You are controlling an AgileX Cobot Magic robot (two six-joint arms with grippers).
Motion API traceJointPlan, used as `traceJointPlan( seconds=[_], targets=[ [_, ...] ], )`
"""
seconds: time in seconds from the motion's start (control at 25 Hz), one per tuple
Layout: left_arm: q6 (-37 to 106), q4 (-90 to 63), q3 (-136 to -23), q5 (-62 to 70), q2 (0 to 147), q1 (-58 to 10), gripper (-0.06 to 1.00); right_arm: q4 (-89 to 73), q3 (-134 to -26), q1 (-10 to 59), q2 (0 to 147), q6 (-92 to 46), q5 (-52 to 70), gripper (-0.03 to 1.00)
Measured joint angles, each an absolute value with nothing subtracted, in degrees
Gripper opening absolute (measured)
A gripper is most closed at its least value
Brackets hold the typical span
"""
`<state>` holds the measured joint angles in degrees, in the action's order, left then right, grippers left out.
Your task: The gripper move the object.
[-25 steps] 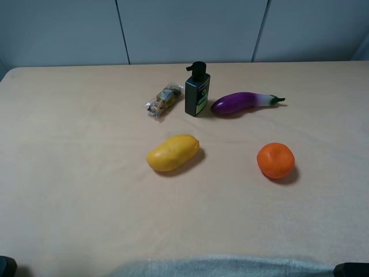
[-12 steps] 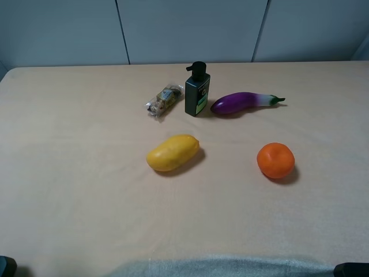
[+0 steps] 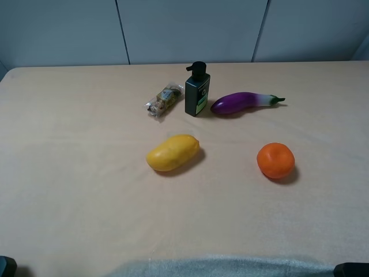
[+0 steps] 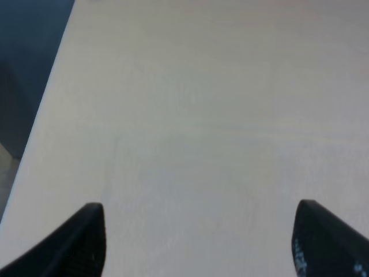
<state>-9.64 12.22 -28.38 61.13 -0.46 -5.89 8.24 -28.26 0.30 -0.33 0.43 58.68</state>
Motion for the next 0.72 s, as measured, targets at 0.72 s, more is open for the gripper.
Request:
traceJointPlan(
  seconds=[0.72],
  targets=[
    [-9.6, 12.3, -28.4, 61.1, -0.5, -5.9, 0.74, 8.2, -28.3, 0.3, -0.3, 0.4, 58.7, 0.63]
  ],
)
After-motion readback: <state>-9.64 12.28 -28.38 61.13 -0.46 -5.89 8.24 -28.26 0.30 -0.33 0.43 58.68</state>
